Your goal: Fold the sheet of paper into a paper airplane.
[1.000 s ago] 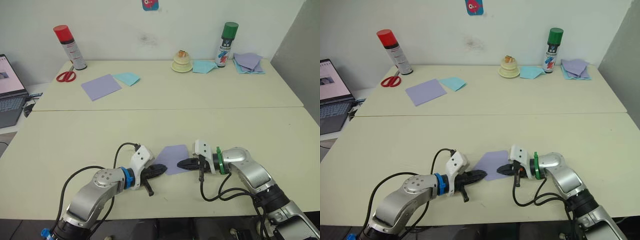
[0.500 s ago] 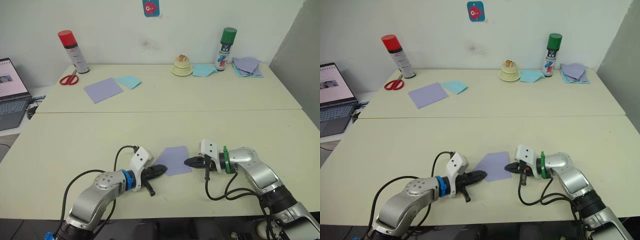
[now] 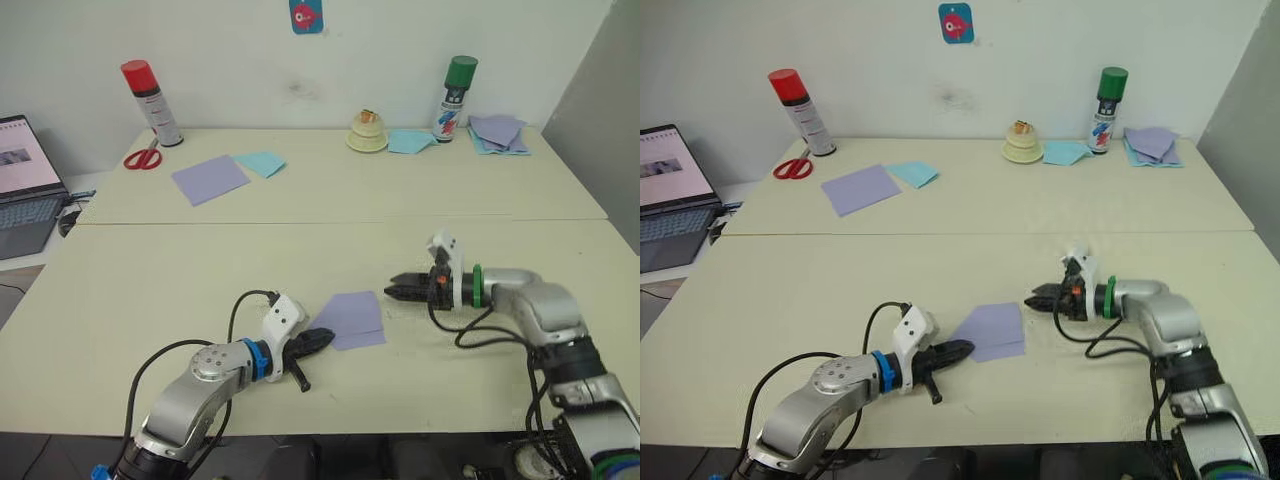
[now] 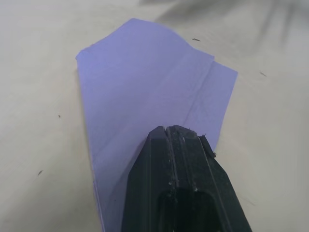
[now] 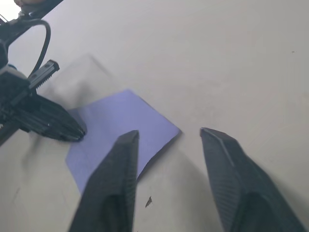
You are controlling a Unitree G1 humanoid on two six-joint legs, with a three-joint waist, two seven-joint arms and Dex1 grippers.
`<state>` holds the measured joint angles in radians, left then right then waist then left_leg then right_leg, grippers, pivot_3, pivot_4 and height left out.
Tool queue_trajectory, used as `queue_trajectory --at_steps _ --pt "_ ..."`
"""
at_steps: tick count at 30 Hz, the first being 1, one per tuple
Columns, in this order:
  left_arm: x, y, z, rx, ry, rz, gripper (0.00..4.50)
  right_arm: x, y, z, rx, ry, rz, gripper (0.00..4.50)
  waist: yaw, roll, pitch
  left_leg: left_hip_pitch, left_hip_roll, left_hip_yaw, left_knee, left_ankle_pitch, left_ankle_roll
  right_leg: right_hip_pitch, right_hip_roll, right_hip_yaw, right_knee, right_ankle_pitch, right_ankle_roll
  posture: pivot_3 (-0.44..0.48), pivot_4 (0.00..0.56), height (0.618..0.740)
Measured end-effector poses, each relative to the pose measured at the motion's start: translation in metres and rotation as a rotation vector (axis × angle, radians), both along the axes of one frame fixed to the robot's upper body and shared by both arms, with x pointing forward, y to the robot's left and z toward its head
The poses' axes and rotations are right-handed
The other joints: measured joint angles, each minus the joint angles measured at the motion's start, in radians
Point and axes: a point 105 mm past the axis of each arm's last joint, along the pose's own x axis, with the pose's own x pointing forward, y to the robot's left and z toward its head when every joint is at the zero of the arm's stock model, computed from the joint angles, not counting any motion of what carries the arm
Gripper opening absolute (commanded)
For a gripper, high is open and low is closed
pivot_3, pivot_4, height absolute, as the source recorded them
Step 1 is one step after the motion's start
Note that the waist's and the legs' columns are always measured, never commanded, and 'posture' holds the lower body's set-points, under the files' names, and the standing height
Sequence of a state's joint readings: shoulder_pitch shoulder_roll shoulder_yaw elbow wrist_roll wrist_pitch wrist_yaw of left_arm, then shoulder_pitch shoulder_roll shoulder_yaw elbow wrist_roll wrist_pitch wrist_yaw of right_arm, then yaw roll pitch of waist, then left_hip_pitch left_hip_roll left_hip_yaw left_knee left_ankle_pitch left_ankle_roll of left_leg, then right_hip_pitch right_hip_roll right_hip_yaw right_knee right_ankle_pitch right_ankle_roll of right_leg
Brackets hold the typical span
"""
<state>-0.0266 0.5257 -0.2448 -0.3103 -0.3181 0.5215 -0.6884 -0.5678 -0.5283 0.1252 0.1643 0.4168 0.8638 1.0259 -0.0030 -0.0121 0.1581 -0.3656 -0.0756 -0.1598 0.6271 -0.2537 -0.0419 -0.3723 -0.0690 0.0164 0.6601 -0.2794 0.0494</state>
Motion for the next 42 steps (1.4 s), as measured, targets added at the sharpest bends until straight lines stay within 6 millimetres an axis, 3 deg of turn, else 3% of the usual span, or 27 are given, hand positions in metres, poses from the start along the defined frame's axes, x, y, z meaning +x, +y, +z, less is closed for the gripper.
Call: queue_trajectory --at_steps 2,9,15,26,29,33,38,42 --pt "-0.001 0.0 0.0 0.006 -0.01 -0.01 0.0 -0.005 0.003 -0.012 -0.03 0.093 0.015 3.9 0.001 0.0 0.0 -0.001 0.0 0.0 0.0 0.0 0.001 -0.001 0.0 0.0 0.0 0.0 0.0 0.0 0.15 0.74" --pt "-0.001 0.003 -0.002 0.02 -0.021 0.0 0.0 -0.001 0.023 -0.008 -0.036 0.19 0.054 3.9 -0.003 0.001 0.0 0.0 0.0 0.001 0.0 -0.001 0.001 -0.001 0.0 0.0 -0.001 -0.001 0.001 0.0 0.15 0.74" --pt "-0.003 0.003 -0.001 0.018 -0.023 0.001 0.0 -0.015 0.035 -0.009 0.001 0.296 0.099 3.9 -0.003 0.001 0.0 0.0 0.0 0.001 -0.001 -0.001 0.001 -0.001 -0.001 0.0 -0.001 0.0 0.0 0.0 0.15 0.74" --pt "-0.003 0.005 -0.001 0.021 -0.026 0.007 0.0 -0.012 0.061 -0.007 0.094 0.276 0.092 3.9 -0.008 0.001 0.0 0.0 0.0 0.001 -0.002 -0.001 0.001 -0.002 0.0 0.0 -0.001 -0.002 0.004 0.0 0.15 0.74" --pt "-0.004 0.004 -0.001 0.021 -0.026 0.004 0.0 -0.01 0.059 -0.01 0.072 0.171 0.118 3.35 -0.01 0.001 0.0 0.0 0.0 0.001 -0.002 -0.001 0.001 -0.002 0.0 0.0 -0.001 -0.003 0.005 0.0 0.15 0.74" --pt "-0.004 0.005 -0.001 0.028 -0.028 0.003 0.0 -0.014 0.055 -0.021 0.047 0.093 0.159 1.98 -0.015 0.002 0.0 -0.001 0.0 0.001 -0.002 -0.001 0.001 -0.002 0.0 0.0 -0.001 -0.003 0.005 0.0 0.15 0.74" --pt "-0.004 0.007 -0.001 0.032 -0.029 0.004 0.0 -0.015 0.053 -0.005 0.043 -0.055 0.231 0.16 -0.016 0.002 0.001 0.0 0.0 0.001 -0.002 -0.001 0.001 -0.002 0.0 0.0 -0.001 -0.003 0.005 0.0 0.15 0.74" --pt "-0.005 0.007 -0.001 0.032 -0.029 0.003 0.0 -0.024 0.053 -0.005 0.02 -0.159 0.303 0.07 -0.015 0.001 0.001 -0.001 0.0 0.0 -0.003 -0.001 0.001 -0.002 0.0 0.0 -0.002 -0.003 0.006 0.0 0.15 0.74"
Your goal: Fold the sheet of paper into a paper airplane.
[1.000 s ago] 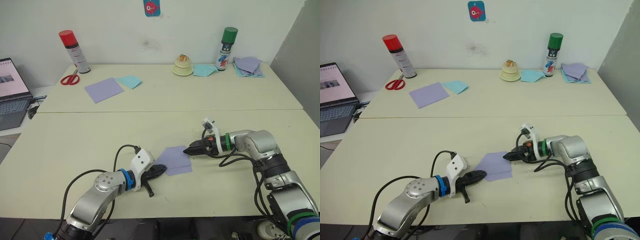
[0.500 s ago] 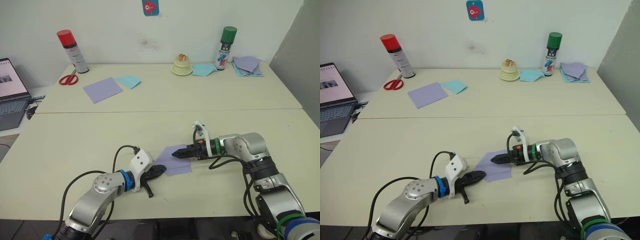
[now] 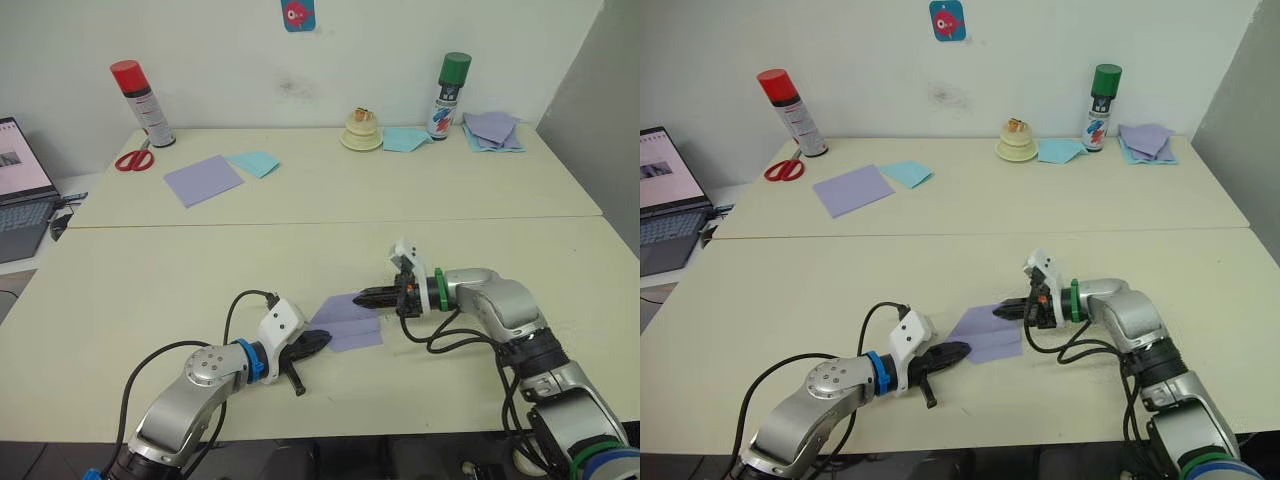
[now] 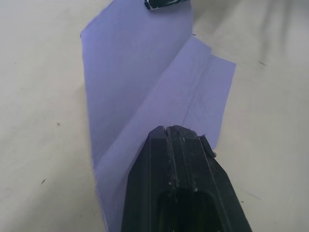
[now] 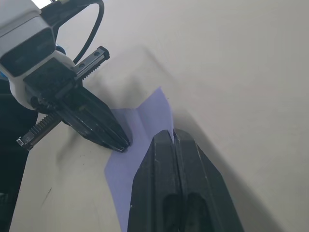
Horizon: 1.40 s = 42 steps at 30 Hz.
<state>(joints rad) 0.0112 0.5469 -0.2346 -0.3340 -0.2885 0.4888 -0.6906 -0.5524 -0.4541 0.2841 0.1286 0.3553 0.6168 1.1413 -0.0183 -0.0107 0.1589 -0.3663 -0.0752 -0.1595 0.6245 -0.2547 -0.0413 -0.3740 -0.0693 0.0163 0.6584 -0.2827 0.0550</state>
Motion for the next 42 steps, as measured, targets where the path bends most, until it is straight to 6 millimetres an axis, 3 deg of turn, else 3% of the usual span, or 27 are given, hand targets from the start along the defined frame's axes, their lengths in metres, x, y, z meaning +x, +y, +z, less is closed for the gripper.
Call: queue_trajectory --at_steps 7,16,36,40,42 --pt "-0.003 0.004 0.0 0.014 0.001 0.002 0.0 -0.024 0.0 -0.004 -0.011 -0.269 0.193 0.07 -0.008 0.0 0.0 0.0 0.0 0.0 -0.001 0.0 0.0 0.0 0.0 0.0 -0.001 0.0 0.001 0.0 0.15 0.74" --pt "-0.005 0.01 0.001 0.027 0.001 -0.001 0.0 -0.021 -0.006 -0.018 -0.084 -0.508 0.283 0.07 -0.009 0.0 0.001 0.001 0.0 0.001 -0.001 0.0 0.0 0.0 0.0 0.0 -0.001 0.0 0.0 0.0 0.15 0.74" --pt "-0.01 0.021 0.003 0.003 0.045 0.014 0.0 -0.031 -0.007 -0.038 -0.15 -0.657 0.421 0.07 -0.009 0.0 0.001 0.001 0.0 0.0 -0.001 0.0 0.0 0.0 0.0 0.001 -0.001 -0.001 -0.001 0.0 0.15 0.74" --pt "-0.008 0.033 0.012 -0.077 0.143 0.044 0.0 -0.031 -0.008 -0.038 -0.157 -0.667 0.423 0.07 -0.008 0.0 0.004 0.001 0.0 0.0 -0.001 0.0 0.0 0.0 0.0 0.0 -0.001 -0.001 -0.001 0.0 0.15 0.74" --pt "0.001 0.036 0.031 -0.165 0.159 0.069 0.0 -0.03 -0.01 -0.037 -0.16 -0.67 0.422 0.07 -0.008 -0.002 0.007 0.0 0.0 -0.001 -0.001 0.0 0.0 0.0 0.0 -0.001 -0.001 -0.001 -0.001 0.0 0.15 0.74"
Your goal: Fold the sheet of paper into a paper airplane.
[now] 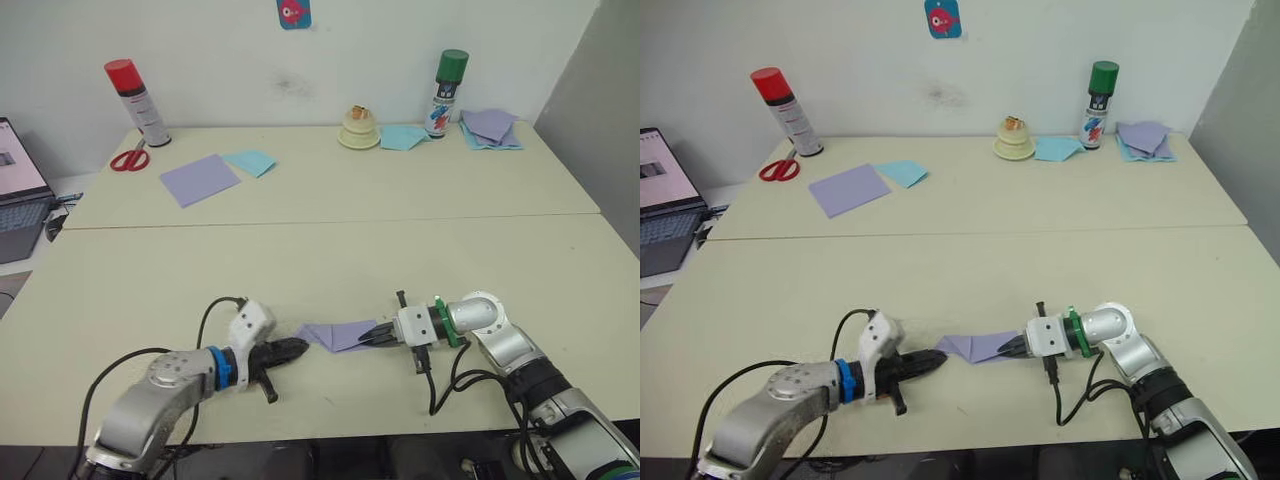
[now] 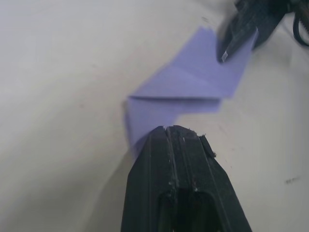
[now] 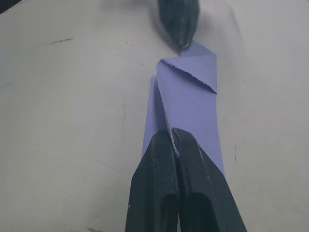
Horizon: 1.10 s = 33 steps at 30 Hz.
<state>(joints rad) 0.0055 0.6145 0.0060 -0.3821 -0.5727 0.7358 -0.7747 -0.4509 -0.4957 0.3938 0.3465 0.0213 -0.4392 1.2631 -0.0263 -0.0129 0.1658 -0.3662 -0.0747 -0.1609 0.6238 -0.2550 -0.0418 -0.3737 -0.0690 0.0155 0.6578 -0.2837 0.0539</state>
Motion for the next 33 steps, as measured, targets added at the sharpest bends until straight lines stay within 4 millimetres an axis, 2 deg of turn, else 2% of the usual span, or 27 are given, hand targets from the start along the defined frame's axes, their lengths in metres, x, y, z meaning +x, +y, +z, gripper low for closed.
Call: queue_trajectory --at_steps 3,5,7,11,16,19,23,27,31,33 --pt "0.013 -0.006 0.034 -0.08 -0.062 -0.014 0.0 0.0 0.0 0.0 -0.002 0.001 0.001 0.07 0.001 -0.001 0.001 0.0 0.0 0.0 0.001 0.0 0.0 0.001 0.0 0.0 0.0 0.0 0.0 0.0 0.15 0.74" --pt "0.015 -0.011 0.04 -0.08 -0.083 -0.027 0.0 0.0 0.001 0.0 0.001 0.004 0.002 0.07 0.0 -0.001 0.001 0.0 -0.001 0.001 0.0 0.0 0.0 0.001 0.0 0.001 0.0 0.001 -0.001 0.0 0.15 0.74" --pt "0.015 -0.018 0.027 -0.051 -0.057 -0.042 0.0 0.0 0.001 0.0 0.001 0.005 0.003 0.07 -0.001 -0.001 0.001 0.001 -0.001 0.002 0.0 0.0 0.0 0.0 0.0 0.001 0.0 0.002 -0.004 0.0 0.15 0.74" --pt "0.018 -0.027 -0.014 0.041 0.015 -0.036 0.0 0.0 0.001 0.0 0.001 0.011 -0.002 0.07 0.001 -0.002 0.001 0.0 -0.001 0.001 0.0 0.0 0.0 0.0 0.0 0.001 0.0 0.003 -0.004 0.0 0.15 0.74" --pt "0.027 -0.037 -0.019 0.112 -0.066 -0.069 0.0 0.001 -0.001 0.0 -0.002 0.037 -0.019 0.07 0.003 -0.001 0.001 0.001 -0.001 0.001 0.0 0.0 0.0 0.001 0.0 0.001 0.0 0.001 -0.001 0.0 0.15 0.74" --pt "0.028 -0.043 -0.021 0.107 -0.08 -0.069 0.0 0.0 -0.002 0.0 0.001 0.078 -0.026 0.67 0.003 -0.001 0.0 0.001 -0.001 0.001 0.001 0.0 0.0 0.002 0.0 0.001 0.0 0.001 -0.001 0.0 0.15 0.74" --pt "0.026 -0.044 -0.025 0.135 -0.097 -0.086 0.0 -0.006 -0.007 0.002 -0.031 0.139 -0.01 2.01 0.007 0.0 0.0 0.001 -0.001 0.001 0.0 0.0 0.0 0.002 0.0 0.001 -0.001 0.001 -0.001 0.0 0.15 0.74" --pt "0.025 -0.046 -0.025 0.127 -0.102 -0.084 0.0 -0.023 -0.02 -0.001 -0.104 0.274 0.025 2.01 0.018 0.0 -0.001 0.0 -0.001 0.001 0.0 0.0 0.0 0.002 -0.001 0.001 -0.001 0.001 -0.001 0.0 0.15 0.74" --pt "0.025 -0.046 -0.026 0.13 -0.104 -0.081 0.0 -0.029 -0.026 0.0 -0.15 0.331 0.039 2.01 0.023 0.0 -0.001 0.0 -0.001 0.001 0.0 0.0 0.0 0.002 -0.001 0.001 -0.001 -0.001 0.001 0.0 0.15 0.74" --pt "0.026 -0.046 -0.026 0.131 -0.105 -0.081 0.0 -0.031 -0.028 0.001 -0.153 0.373 0.029 1.43 0.024 0.0 0.0 0.0 -0.001 0.001 0.0 0.0 0.0 0.002 -0.001 0.001 -0.001 -0.001 0.001 0.0 0.15 0.74"
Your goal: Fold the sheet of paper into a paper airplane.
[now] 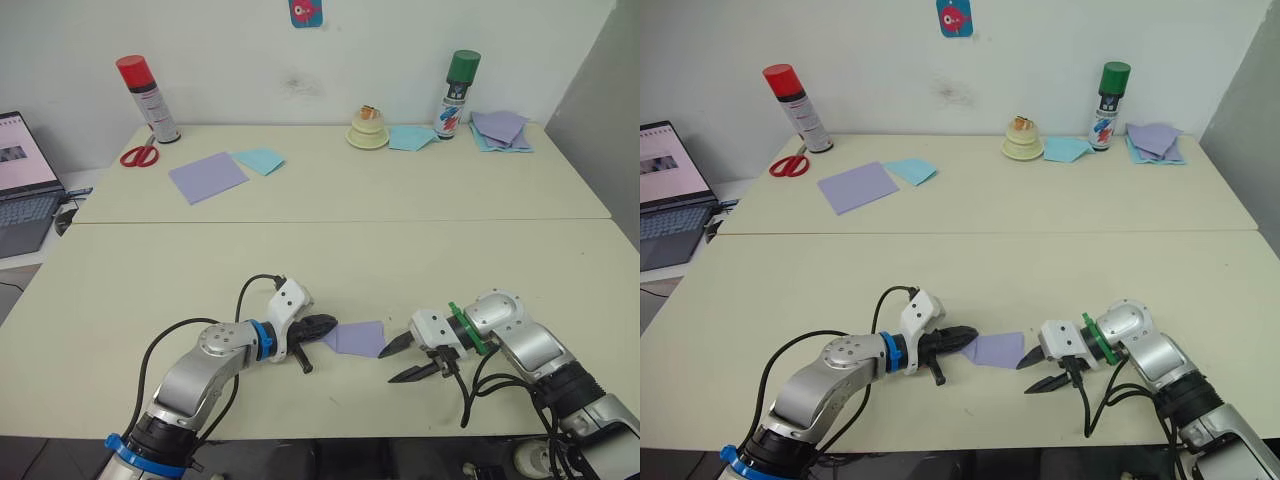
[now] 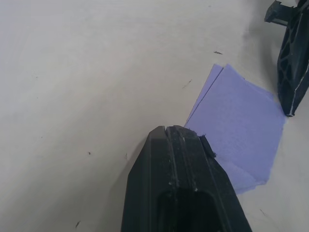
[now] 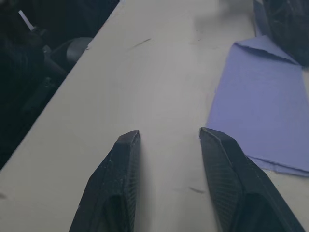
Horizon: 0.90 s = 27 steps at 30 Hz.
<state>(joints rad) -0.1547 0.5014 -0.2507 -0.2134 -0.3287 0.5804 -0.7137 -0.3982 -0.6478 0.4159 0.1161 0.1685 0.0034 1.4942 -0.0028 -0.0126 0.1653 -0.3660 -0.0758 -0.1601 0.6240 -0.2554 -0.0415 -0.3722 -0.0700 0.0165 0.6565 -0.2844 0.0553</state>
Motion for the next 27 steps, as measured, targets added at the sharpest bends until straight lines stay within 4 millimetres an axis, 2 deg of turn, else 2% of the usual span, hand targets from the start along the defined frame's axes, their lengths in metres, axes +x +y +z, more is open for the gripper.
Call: queue_trajectory --at_steps 2,4,7,10,12,14,15,17,20,24,27 --pt "0.0 0.0 0.0 0.0 -0.001 0.0 0.0 0.0 -0.001 0.005 0.021 0.054 -0.038 0.71 0.0 0.0 0.0 0.0 0.0 0.0 0.0 0.0 0.0 0.0 0.0 0.0 0.0 0.0 0.0 0.0 0.15 0.74" --pt "0.0 0.0 0.0 0.007 -0.009 -0.003 0.0 0.005 0.003 0.022 0.1 0.1 -0.113 0.05 0.001 0.0 0.0 -0.001 0.0 0.0 0.0 0.0 0.0 -0.001 0.0 0.0 0.0 0.0 0.0 0.0 0.15 0.74" --pt "0.0 -0.001 0.0 0.023 -0.03 -0.011 0.0 0.02 0.015 0.059 0.256 0.121 -0.237 0.05 0.001 0.0 0.0 -0.001 0.0 -0.001 0.0 0.0 0.0 -0.001 0.0 0.0 0.0 0.0 0.0 0.0 0.15 0.74" --pt "0.0 -0.003 0.0 0.034 -0.049 -0.023 0.0 0.026 0.032 0.077 0.369 0.172 -0.324 0.05 0.003 0.0 0.0 -0.001 0.0 -0.002 0.0 0.0 0.0 -0.001 -0.001 0.0 -0.001 0.0 0.0 0.0 0.15 0.74" --pt "0.0 -0.004 0.0 0.036 -0.055 -0.029 0.0 0.031 0.041 0.074 0.377 0.159 -0.376 0.05 0.003 0.0 0.0 -0.002 0.0 -0.001 0.0 0.0 0.0 -0.001 -0.001 0.0 -0.001 0.0 0.0 0.0 0.15 0.74" --pt "0.0 -0.005 0.0 0.037 -0.06 -0.036 0.0 0.036 0.048 0.06 0.33 0.087 -0.417 0.05 0.004 0.0 0.0 -0.002 0.0 -0.001 0.0 0.0 0.0 -0.001 -0.001 -0.001 -0.002 0.0 0.0 0.0 0.15 0.74" --pt "0.0 -0.005 0.0 0.036 -0.061 -0.04 0.0 0.038 0.051 0.047 0.284 0.036 -0.429 0.05 0.004 0.0 0.0 -0.002 -0.001 -0.001 0.0 0.0 0.0 -0.002 0.0 -0.001 -0.002 0.0 0.0 0.0 0.15 0.74" --pt "0.001 -0.005 0.0 0.038 -0.064 -0.044 0.0 0.038 0.052 0.026 0.207 -0.023 -0.425 0.05 0.004 0.0 0.0 -0.002 -0.001 -0.001 0.0 0.0 0.0 -0.001 0.0 -0.001 -0.002 0.0 0.0 0.0 0.15 0.74" --pt "0.002 -0.006 0.0 0.049 -0.072 -0.05 0.0 0.043 0.048 0.01 0.139 -0.095 -0.444 0.05 0.004 0.0 0.0 -0.002 -0.001 -0.001 0.0 0.0 0.0 -0.001 0.0 -0.001 -0.002 0.0 0.001 0.0 0.15 0.74" --pt "0.002 -0.006 -0.001 0.053 -0.079 -0.054 0.0 0.048 0.042 0.005 0.116 -0.144 -0.457 0.05 0.004 0.001 0.0 -0.001 -0.001 -0.001 0.0 0.0 0.0 -0.001 0.0 -0.001 -0.002 0.0 0.001 0.0 0.15 0.74" --pt "0.001 -0.007 -0.001 0.055 -0.078 -0.058 0.0 0.049 0.028 0.004 0.095 -0.162 -0.48 0.05 0.005 0.001 -0.002 -0.001 -0.001 -0.001 0.0 0.0 0.0 0.0 0.0 -0.001 -0.004 0.0 0.001 0.0 0.15 0.74"
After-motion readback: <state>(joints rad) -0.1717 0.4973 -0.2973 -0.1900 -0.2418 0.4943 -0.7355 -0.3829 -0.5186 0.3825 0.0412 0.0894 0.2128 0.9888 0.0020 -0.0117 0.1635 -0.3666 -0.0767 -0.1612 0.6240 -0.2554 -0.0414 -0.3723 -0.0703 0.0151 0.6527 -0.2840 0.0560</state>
